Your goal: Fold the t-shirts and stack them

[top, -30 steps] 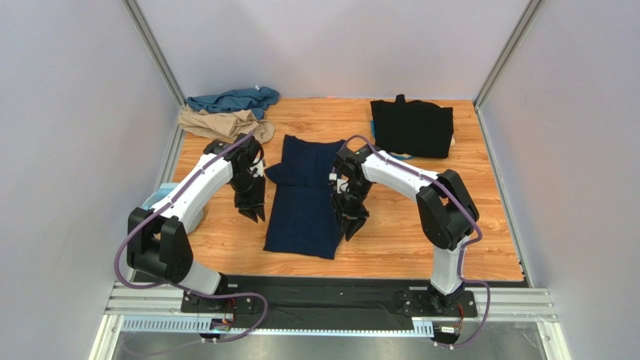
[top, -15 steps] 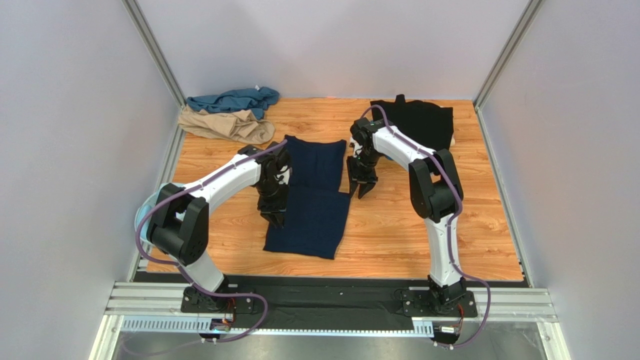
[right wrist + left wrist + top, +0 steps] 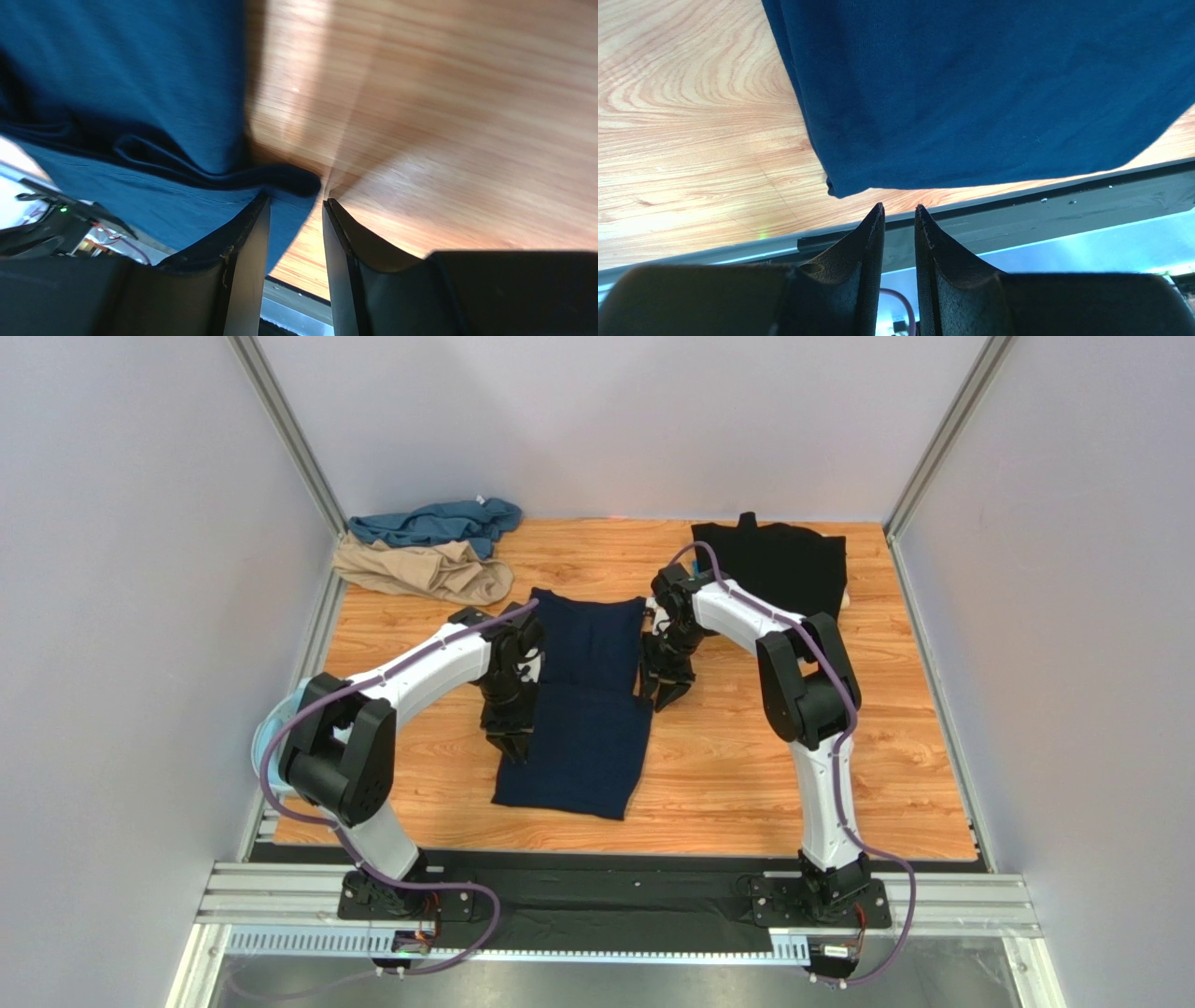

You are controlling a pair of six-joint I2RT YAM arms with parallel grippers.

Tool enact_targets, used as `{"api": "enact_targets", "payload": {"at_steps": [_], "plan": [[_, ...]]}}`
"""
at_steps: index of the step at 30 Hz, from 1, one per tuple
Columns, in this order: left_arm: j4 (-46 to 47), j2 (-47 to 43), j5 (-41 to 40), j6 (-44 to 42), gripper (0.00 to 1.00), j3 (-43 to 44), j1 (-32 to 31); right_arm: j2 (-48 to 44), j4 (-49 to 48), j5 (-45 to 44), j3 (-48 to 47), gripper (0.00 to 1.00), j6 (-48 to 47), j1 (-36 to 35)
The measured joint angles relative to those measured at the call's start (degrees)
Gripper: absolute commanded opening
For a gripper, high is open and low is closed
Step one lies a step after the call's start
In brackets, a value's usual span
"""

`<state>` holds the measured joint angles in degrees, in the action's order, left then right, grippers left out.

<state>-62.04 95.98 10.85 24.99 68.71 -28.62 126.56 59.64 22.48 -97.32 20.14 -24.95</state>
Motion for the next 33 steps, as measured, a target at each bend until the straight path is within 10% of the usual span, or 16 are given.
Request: {"api": "enact_targets", "payload": {"at_steps": [10,13,33], "plan": [[0.0,1.6,0.0,0.1,0.28,0.0,0.0,0.5,-3.0,5.9,1.8,0.32,1.2,0.0],[0.0,1.6,0.0,0.2,0.27,0.0,0.0,0.6,-3.4,6.6,2.0,0.00,1.0,0.0],[0.7,3.0,0.2,0.4,0.26,0.0,0.0,-7.0,-2.1,15.4,-6.5,0.00,0.3,-3.0]]}}
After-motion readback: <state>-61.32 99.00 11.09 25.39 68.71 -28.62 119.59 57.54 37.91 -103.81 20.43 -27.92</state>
